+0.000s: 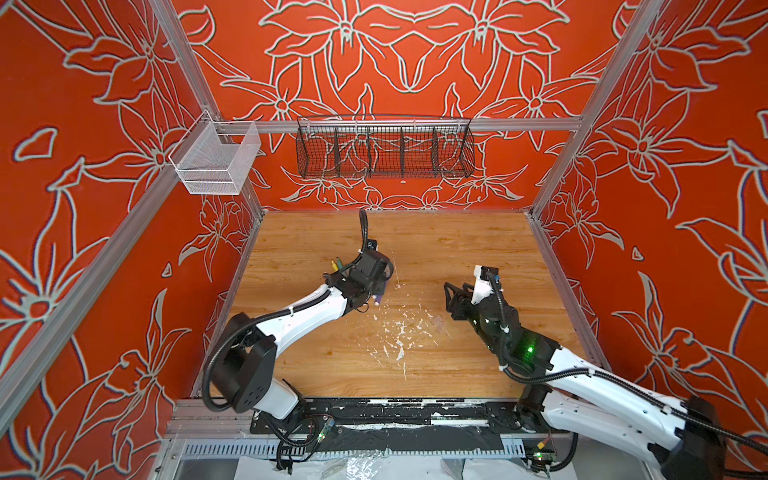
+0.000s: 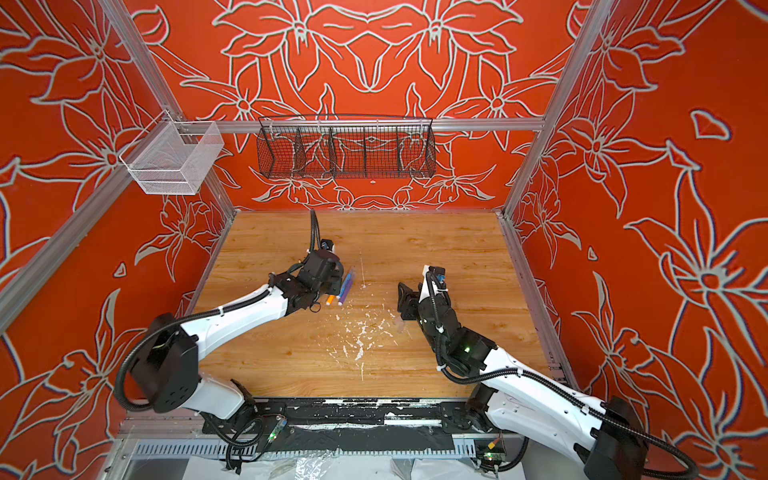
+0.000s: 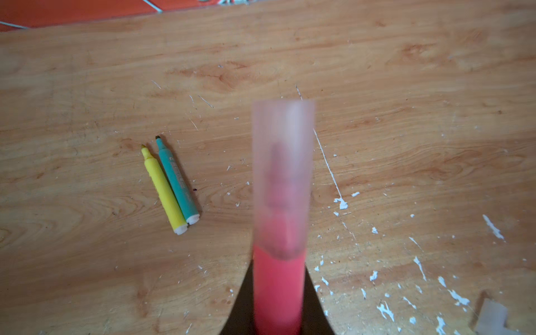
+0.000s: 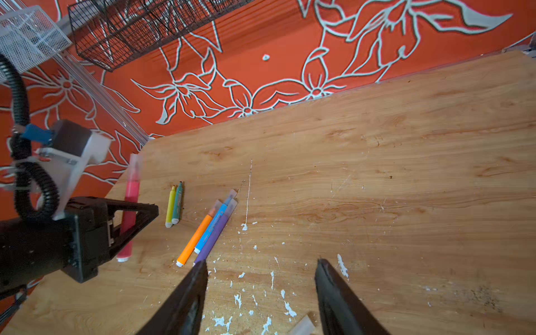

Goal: Insert the pens into the pen caps
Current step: 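Open the right gripper off the cap and withdraw it from the pink marker, then lower the capped pink marker beside the other highlighters and release with left gripper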

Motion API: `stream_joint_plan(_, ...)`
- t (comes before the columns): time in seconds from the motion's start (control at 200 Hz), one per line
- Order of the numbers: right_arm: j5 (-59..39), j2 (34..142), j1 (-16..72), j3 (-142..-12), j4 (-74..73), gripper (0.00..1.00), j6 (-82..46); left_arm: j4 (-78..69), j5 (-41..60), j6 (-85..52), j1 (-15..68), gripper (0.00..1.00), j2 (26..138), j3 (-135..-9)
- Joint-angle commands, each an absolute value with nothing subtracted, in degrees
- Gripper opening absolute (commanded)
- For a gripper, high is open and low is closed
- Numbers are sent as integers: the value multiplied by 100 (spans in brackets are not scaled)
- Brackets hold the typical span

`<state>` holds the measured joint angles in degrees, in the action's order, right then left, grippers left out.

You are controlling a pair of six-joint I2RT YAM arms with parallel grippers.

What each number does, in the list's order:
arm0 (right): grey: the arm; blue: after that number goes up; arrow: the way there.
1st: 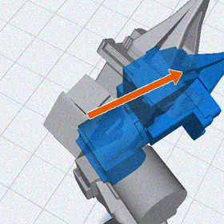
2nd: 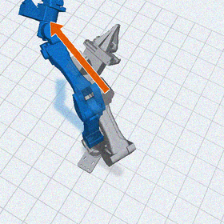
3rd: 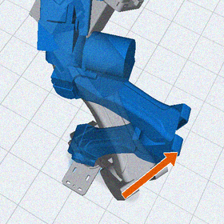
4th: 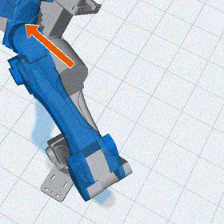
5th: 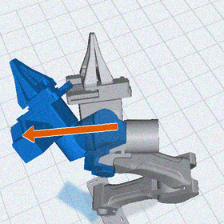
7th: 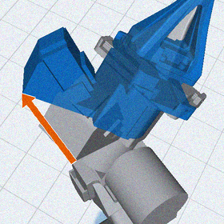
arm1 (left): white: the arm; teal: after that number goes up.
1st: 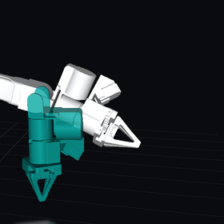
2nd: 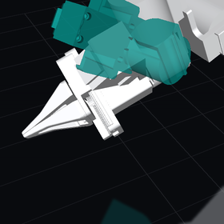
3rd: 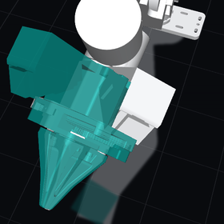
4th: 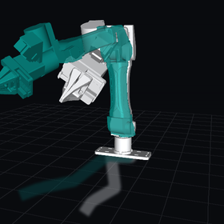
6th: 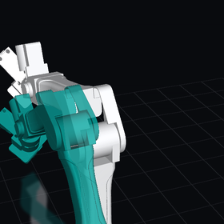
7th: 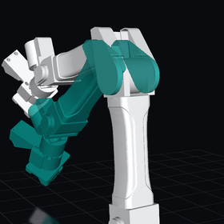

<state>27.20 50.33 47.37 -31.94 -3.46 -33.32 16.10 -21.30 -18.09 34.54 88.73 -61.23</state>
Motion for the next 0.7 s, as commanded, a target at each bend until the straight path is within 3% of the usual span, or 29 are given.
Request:
stream_joint_plan(0.0, 2754, 5269, 4639, -3457, 71, 60, -3243, 2434, -2359, -2104, 3381, 0, 9241, -6519)
stream_joint_plan(0.375, 2427, 5585, 4342, -3648, 325, 57, -3410, 3724, -1650, -2435, 2883, 0, 10791, -7698)
stream_joint_plan(0.696, 1918, 5616, 4020, -3600, 386, 56, -3716, 4219, -1925, -2454, 2826, 0, 11387, -8191)
